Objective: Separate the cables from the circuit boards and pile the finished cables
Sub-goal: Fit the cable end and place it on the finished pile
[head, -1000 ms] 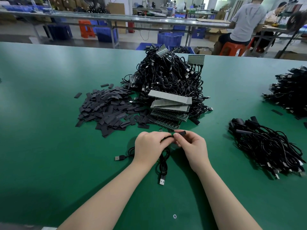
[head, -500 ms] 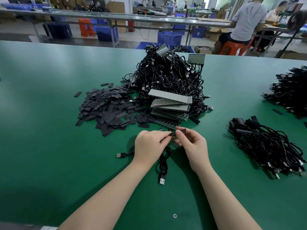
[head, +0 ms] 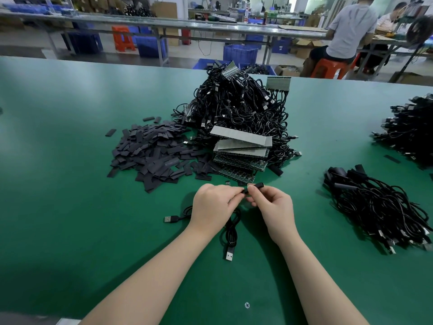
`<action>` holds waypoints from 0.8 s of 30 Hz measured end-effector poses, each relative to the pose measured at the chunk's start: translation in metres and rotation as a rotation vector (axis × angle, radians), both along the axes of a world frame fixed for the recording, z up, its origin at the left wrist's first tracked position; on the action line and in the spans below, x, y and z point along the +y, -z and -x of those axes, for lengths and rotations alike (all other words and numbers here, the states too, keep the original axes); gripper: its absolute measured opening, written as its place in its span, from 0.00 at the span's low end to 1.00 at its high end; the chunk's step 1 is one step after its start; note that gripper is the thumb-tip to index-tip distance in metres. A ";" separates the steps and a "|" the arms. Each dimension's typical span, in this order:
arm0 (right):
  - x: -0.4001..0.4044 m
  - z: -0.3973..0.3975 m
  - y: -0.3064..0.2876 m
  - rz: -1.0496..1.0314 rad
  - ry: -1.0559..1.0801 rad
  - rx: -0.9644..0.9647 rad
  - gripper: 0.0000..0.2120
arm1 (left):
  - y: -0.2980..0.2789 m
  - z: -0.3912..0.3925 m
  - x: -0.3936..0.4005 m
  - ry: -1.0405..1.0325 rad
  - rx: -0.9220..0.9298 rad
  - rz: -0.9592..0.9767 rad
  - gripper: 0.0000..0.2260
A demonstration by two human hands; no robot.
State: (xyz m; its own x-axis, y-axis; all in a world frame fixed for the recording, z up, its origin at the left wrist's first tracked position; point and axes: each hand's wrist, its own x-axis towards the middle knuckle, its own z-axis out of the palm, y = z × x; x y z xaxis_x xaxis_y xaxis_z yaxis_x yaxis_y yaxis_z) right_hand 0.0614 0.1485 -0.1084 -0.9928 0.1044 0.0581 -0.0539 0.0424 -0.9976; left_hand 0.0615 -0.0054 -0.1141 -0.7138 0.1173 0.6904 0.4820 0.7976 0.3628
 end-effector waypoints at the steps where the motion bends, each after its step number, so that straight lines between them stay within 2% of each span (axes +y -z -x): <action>1: 0.000 0.000 0.000 0.002 -0.003 -0.002 0.08 | 0.000 0.000 0.000 0.001 -0.003 -0.001 0.04; 9: -0.003 -0.004 -0.002 0.028 0.030 0.022 0.10 | -0.005 -0.002 0.003 -0.016 -0.073 -0.056 0.04; 16: -0.003 -0.003 -0.002 0.019 -0.014 0.016 0.05 | -0.005 -0.003 0.001 -0.018 -0.044 -0.032 0.04; 24: -0.001 -0.002 0.000 -0.009 -0.016 0.023 0.07 | -0.007 -0.004 0.001 0.000 -0.060 -0.031 0.07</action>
State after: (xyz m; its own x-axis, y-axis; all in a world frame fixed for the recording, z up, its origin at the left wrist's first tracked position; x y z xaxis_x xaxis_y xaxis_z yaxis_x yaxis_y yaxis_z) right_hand 0.0637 0.1474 -0.1086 -0.9927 0.0881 0.0823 -0.0781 0.0501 -0.9957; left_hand 0.0651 -0.0040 -0.1076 -0.7544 0.0964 0.6493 0.4581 0.7858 0.4155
